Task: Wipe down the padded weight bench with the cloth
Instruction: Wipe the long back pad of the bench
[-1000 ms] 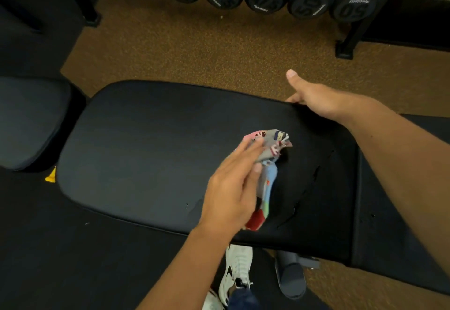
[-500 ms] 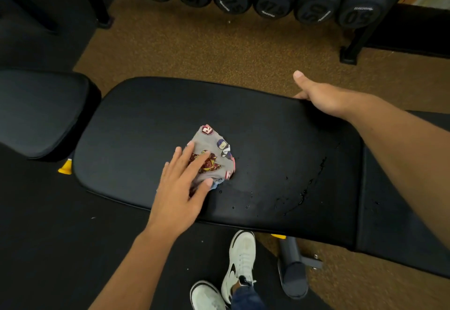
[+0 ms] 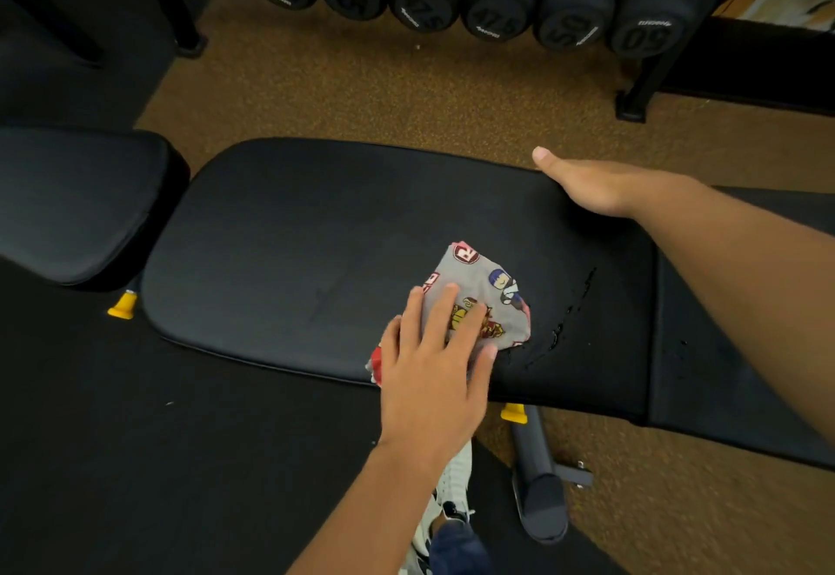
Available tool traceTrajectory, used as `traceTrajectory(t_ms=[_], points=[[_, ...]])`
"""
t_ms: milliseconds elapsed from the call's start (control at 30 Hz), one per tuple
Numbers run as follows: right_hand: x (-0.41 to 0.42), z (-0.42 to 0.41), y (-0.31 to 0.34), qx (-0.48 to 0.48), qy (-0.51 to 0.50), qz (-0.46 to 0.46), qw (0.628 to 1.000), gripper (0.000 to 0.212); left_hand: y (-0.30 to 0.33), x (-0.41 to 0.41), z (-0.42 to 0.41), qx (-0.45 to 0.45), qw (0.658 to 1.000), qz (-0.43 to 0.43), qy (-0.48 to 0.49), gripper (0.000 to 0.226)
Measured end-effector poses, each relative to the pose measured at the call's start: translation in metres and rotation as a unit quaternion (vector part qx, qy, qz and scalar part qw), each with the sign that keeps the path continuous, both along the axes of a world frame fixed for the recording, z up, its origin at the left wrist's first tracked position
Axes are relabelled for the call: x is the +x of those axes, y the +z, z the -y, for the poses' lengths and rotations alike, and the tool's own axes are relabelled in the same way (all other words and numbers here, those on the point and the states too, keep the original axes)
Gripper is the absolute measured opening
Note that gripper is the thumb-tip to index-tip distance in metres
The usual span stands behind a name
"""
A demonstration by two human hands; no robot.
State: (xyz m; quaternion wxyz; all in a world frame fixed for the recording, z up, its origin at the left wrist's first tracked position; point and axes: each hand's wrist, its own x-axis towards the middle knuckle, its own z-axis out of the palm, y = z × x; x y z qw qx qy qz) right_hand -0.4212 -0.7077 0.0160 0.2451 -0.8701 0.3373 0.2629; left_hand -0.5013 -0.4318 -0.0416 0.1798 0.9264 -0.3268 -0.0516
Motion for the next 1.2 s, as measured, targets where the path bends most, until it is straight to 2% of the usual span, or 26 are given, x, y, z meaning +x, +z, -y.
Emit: traceTrajectory(t_ms=[133,300,433,567,933,1133,1200], points=[[-0.007,-0.006,0.002,-0.018,0.022,0.0,1.0,0.073,-0.006,0.019,0.001,0.025,1.0,0.01,-0.011,0.045],[-0.012,-0.01,0.002,-0.074,0.078,-0.007,0.994,0.07,-0.006,0.027,0.023,0.055,0.998,-0.033,0.023,0.06],[-0.005,-0.017,0.004,-0.104,0.104,-0.002,0.989,0.073,0.0,0.025,0.042,0.053,0.998,-0.016,0.017,0.059],[-0.009,0.006,0.007,-0.129,0.103,-0.007,0.986,0.078,0.001,0.023,0.072,0.031,0.998,-0.055,0.029,0.053],[-0.008,-0.007,0.01,-0.037,0.089,-0.031,0.995,0.073,-0.001,0.027,0.05,0.044,0.994,-0.084,0.049,0.059],[-0.005,0.003,0.012,0.091,0.047,-0.025,0.994,0.071,0.002,-0.002,0.056,0.029,0.974,-0.104,0.198,0.056],[0.0,0.007,0.007,0.103,0.05,-0.031,0.993,0.073,0.01,-0.028,0.079,0.025,0.976,-0.079,0.199,0.053]])
